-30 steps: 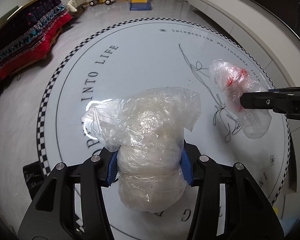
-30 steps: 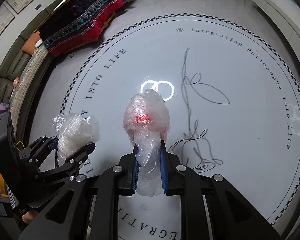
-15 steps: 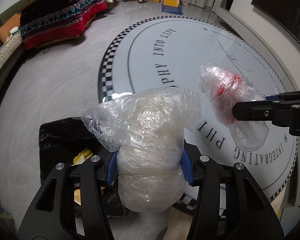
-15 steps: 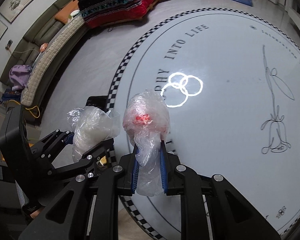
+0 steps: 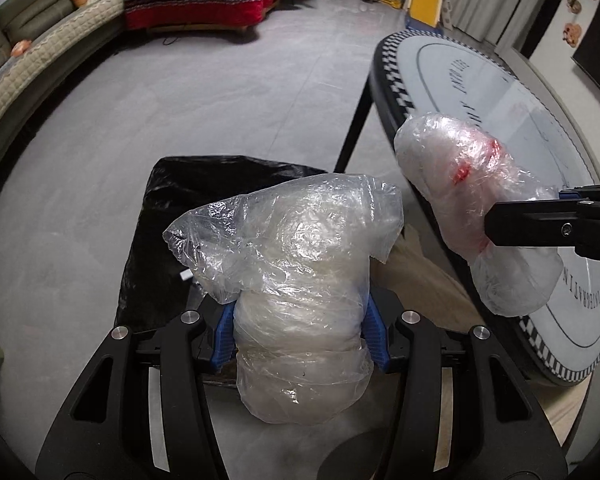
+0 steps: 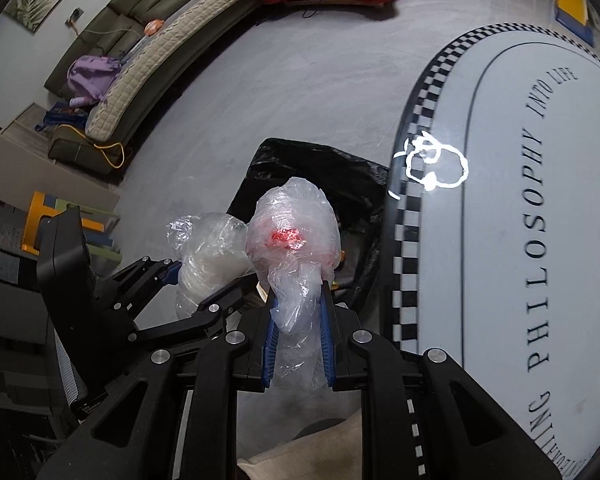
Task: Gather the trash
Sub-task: 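Open both grippers over the bin, dropping both bags, then move both open tools back over the now empty rug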
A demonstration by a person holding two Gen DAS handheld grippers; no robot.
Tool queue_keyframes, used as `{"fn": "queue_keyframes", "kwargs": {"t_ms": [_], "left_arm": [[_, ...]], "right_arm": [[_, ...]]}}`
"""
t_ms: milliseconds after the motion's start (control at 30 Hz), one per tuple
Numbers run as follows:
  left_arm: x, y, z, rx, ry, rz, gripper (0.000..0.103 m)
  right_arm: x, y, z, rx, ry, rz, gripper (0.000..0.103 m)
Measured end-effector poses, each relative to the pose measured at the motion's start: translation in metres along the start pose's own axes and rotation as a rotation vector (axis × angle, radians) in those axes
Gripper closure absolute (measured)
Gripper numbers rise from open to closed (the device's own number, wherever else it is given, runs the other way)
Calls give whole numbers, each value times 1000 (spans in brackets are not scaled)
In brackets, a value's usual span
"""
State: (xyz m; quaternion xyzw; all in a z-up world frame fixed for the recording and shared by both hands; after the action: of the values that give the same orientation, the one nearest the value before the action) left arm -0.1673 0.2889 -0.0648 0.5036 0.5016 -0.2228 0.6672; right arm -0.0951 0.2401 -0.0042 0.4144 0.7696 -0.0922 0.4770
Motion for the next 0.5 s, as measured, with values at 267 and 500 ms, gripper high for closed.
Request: {"fn": "queue_keyframes", "kwargs": {"t_ms": [267, 500], "left_arm": [[38, -29, -64, -113, 48, -96, 44], [52, -46, -105, -183, 150, -147, 6]], "right_arm": [[63, 17, -16, -10, 18, -101, 83], [85, 37, -21, 0, -28, -95, 44]]}}
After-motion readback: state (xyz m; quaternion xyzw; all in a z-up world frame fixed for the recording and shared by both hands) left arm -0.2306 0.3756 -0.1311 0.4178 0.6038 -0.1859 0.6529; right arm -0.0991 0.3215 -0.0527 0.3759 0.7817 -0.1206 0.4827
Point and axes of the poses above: each gripper's, at about its wrist camera, not at the fingertips, and x roughly the way its jaws point, z to its right, y to its top, the point moved 8 cm from there along x, roughly the way its jaws point, and after that the axes turned 10 degrees about y, right-handed, at the moved point
